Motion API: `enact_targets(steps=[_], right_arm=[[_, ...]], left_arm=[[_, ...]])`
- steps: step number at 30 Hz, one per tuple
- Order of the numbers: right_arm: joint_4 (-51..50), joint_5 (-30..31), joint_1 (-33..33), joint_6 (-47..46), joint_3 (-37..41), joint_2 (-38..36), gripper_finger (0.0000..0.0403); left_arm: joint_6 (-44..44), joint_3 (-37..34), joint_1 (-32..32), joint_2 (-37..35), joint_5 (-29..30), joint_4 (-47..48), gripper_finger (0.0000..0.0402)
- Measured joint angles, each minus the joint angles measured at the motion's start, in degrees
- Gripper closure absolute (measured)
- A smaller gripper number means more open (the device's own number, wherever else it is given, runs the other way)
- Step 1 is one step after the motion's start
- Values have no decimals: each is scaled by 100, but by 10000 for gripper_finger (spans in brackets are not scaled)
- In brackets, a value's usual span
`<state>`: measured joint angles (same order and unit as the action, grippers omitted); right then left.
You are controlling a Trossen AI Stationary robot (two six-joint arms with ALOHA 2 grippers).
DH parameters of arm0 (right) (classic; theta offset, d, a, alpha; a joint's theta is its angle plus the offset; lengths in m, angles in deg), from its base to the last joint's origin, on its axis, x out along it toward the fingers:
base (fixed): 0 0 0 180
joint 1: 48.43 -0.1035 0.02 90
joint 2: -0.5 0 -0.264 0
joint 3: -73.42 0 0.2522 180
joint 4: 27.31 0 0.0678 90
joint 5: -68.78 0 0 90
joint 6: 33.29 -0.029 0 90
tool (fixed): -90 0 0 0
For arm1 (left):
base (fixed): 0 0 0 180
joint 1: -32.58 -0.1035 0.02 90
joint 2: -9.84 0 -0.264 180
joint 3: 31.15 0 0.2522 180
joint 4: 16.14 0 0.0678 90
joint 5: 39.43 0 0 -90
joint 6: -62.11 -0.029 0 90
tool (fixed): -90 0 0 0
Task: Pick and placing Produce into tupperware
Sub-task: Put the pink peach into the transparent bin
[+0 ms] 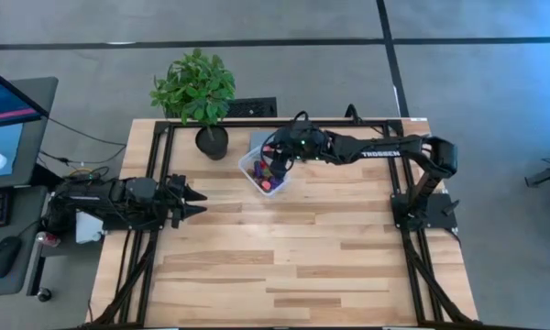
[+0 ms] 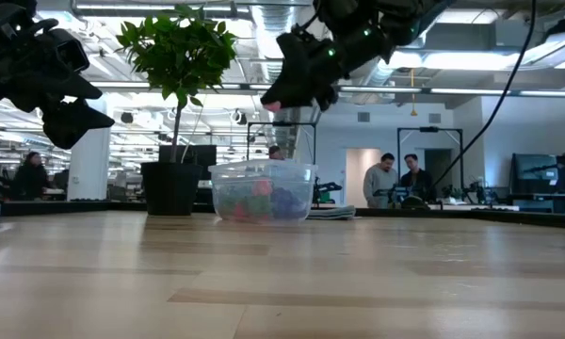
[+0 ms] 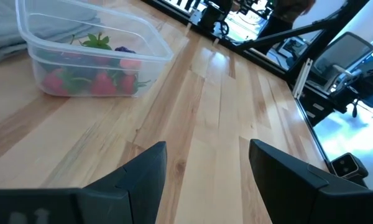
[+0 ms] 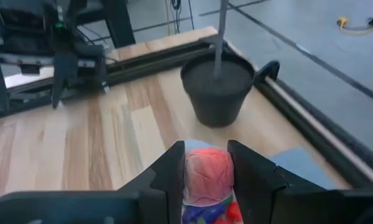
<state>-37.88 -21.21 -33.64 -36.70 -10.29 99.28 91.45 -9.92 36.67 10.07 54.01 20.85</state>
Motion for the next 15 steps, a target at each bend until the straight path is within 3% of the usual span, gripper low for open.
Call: enact_targets(steps=[9,15], right_arm=[[1308,30,-116,-632,750,25,264],[2004,133,-311,-1007,898,541,267]], left_arm=[[-42,0,0,0,167,-2,183],[-44,0,-1,0,197,-15,183]])
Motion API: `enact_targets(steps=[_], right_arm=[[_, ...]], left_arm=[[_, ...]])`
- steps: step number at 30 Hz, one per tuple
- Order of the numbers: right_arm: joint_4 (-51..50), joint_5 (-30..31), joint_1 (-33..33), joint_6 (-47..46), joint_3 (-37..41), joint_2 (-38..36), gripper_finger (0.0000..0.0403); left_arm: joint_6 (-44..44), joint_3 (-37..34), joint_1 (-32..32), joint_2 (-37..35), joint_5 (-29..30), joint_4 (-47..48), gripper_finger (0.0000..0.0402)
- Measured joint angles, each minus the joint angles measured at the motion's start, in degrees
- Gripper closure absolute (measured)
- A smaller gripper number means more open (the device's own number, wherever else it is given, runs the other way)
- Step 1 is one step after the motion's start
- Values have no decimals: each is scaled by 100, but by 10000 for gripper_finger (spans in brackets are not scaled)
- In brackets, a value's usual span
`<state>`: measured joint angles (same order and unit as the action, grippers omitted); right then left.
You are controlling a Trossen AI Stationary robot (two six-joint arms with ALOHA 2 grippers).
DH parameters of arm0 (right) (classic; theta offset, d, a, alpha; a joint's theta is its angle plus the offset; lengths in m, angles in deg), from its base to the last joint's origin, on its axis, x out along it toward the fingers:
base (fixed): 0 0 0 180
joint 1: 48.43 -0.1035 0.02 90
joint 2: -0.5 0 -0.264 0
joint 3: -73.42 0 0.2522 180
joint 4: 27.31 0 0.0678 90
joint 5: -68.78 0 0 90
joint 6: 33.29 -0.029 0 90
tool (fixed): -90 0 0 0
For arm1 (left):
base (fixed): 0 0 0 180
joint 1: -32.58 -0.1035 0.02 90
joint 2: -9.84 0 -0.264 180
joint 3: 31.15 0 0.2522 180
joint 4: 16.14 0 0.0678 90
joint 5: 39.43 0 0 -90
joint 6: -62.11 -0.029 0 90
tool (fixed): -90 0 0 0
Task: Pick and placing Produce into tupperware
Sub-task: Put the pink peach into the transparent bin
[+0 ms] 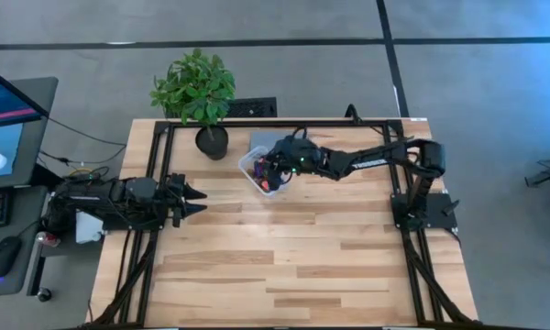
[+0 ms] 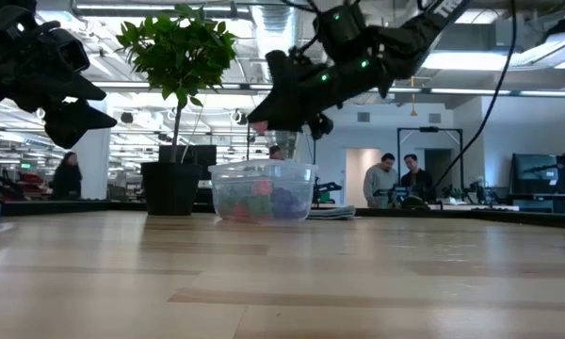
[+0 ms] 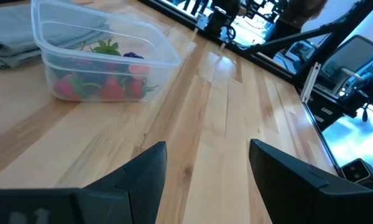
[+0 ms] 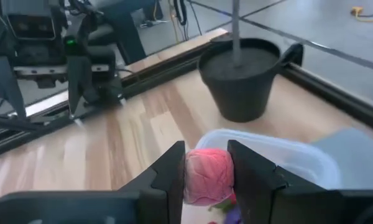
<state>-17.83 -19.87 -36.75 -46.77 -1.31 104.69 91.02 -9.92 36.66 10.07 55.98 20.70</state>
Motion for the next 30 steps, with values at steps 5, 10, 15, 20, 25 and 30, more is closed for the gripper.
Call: enact_targets(steps=[5,10,15,20,25,30], right_arm=[[678,2,-153,-326,0,601,262],[1013,2,-205,-560,-112,982,264],[1037,26,-193,-561,-217,1065,267],[993,24,-79,-562,-216,1055,265],[842,63,-2,-630,-216,1055,269],[705,69,-2,-652,-214,1055,266]], left_arm=[[4,0,0,0,1,-29,183],[32,0,-1,-1,0,-30,183],[50,0,1,-1,0,-31,183],[59,0,-1,0,0,-29,183],[62,0,0,0,0,-29,183],[63,0,1,-2,0,-29,183]])
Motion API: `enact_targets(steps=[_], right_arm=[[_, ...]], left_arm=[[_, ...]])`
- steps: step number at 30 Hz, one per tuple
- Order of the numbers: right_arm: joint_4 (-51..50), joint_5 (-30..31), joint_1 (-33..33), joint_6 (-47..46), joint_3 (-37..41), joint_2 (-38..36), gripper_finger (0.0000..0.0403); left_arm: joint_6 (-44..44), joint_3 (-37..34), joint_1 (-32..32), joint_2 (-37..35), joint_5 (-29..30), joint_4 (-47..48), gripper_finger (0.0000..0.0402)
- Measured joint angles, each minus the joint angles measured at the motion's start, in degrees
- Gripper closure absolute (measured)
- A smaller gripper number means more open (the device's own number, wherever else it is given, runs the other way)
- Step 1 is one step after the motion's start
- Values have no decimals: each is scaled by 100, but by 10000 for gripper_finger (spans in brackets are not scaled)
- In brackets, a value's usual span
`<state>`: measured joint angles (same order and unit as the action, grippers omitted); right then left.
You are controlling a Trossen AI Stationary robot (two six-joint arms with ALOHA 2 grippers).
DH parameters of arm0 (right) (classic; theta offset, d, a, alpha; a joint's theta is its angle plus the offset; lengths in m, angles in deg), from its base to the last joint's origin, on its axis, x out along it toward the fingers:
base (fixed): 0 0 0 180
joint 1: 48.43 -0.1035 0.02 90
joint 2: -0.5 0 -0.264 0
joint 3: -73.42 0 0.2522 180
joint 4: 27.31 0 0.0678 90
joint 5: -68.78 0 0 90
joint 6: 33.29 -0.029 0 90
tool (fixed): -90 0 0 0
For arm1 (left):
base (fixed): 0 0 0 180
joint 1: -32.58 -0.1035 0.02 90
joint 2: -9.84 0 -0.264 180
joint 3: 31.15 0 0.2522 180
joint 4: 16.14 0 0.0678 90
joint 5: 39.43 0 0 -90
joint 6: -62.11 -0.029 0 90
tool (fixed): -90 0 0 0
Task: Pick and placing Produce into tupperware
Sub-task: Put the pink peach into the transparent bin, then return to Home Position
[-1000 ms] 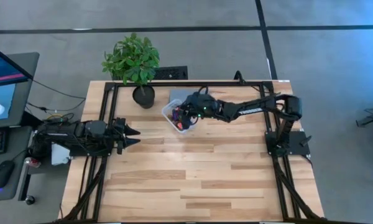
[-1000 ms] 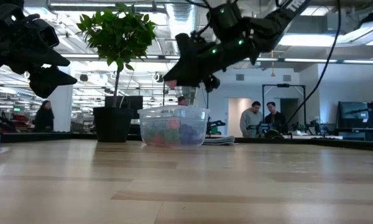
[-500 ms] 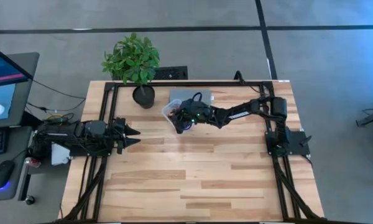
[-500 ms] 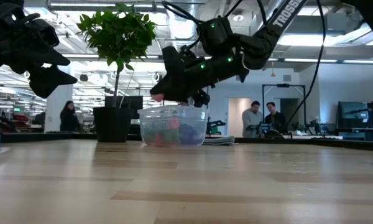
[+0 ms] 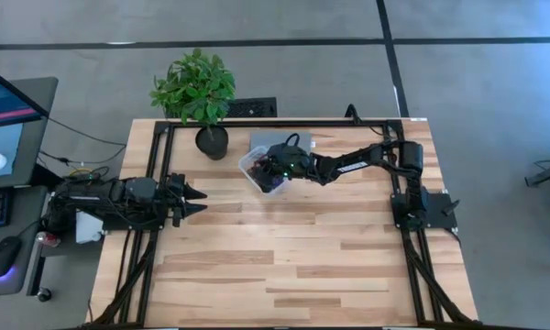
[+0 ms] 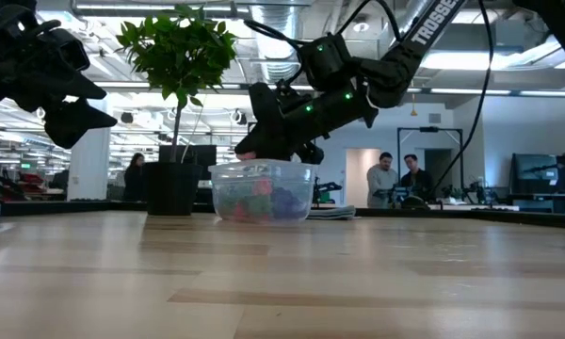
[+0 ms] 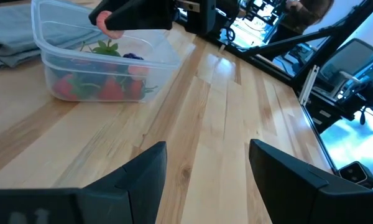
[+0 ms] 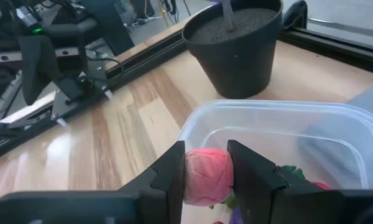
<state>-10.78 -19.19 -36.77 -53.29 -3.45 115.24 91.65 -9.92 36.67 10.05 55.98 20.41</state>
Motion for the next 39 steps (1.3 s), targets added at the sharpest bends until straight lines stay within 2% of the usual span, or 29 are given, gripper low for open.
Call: enact_targets(steps=[10,18,32,39], right_arm=[[-28,120,0,-14,0,0,269],[-31,106,0,-59,2,0,254],[-28,101,8,-209,7,-5,189],[-34,76,-51,224,13,-503,175]], left_arm=[[0,0,-2,2,0,2,183],[0,0,0,2,0,2,183],[0,0,-2,1,0,2,183],[-37,0,-1,2,0,3,183]])
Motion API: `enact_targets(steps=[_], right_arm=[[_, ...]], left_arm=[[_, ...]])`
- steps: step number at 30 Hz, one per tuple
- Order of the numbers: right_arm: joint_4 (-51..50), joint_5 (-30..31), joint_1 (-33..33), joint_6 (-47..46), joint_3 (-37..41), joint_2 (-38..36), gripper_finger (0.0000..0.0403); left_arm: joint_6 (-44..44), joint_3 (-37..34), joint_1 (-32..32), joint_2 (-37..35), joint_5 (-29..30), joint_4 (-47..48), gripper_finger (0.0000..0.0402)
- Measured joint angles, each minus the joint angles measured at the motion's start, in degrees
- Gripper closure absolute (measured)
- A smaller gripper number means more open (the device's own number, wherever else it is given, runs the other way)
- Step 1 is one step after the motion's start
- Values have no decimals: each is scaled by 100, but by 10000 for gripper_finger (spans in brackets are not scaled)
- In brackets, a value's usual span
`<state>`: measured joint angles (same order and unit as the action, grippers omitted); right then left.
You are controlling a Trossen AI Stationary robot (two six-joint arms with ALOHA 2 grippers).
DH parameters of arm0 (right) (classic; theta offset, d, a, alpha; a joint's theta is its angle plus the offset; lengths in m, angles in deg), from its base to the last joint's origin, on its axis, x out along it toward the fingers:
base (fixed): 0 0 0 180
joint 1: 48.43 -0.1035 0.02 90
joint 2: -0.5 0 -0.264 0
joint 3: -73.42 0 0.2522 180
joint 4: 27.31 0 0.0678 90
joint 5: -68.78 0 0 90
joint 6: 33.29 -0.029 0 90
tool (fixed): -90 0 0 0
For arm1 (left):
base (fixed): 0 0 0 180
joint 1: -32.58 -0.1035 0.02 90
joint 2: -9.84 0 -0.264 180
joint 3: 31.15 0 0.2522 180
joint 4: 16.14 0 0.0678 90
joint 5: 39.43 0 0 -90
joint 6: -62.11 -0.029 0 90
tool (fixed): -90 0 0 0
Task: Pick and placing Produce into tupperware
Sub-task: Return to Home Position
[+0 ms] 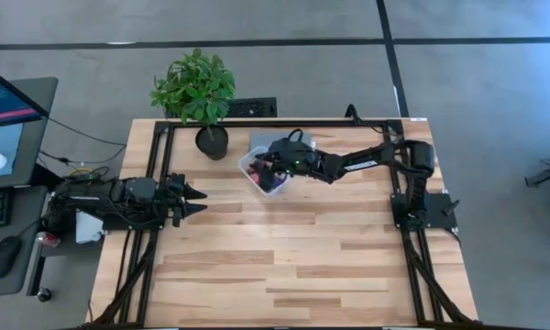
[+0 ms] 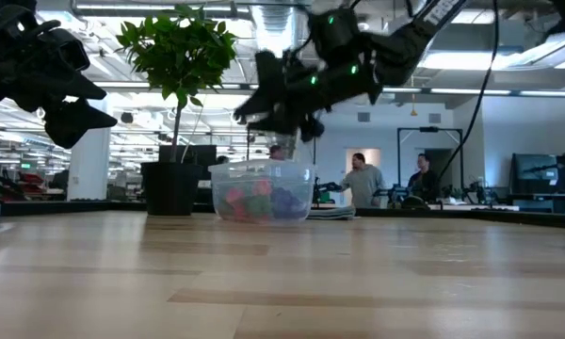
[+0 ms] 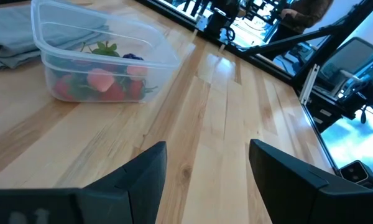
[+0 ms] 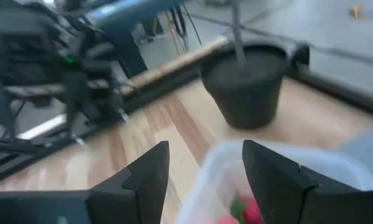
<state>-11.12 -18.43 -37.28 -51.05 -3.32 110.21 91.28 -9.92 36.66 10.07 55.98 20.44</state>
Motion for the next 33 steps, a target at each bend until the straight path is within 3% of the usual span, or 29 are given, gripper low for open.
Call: enact_targets(steps=[4,8,15,26,30,33], right_arm=[[-37,6,-49,366,-6,-477,177],[-590,4,-48,100,-7,-1010,177],[-2502,3,-111,-330,-7,-2080,177],[-5177,5,-179,-32,37,-3167,177],[-4768,0,-533,864,260,-3529,177],[-3852,35,-680,1238,736,-3924,178]], left_arm=[[-38,0,0,0,0,1,183],[-42,0,-1,0,72,1,183],[172,0,-1,0,131,67,183],[-152,0,1,0,140,73,183],[-211,0,0,0,146,55,183],[-434,0,1,0,149,-113,183]])
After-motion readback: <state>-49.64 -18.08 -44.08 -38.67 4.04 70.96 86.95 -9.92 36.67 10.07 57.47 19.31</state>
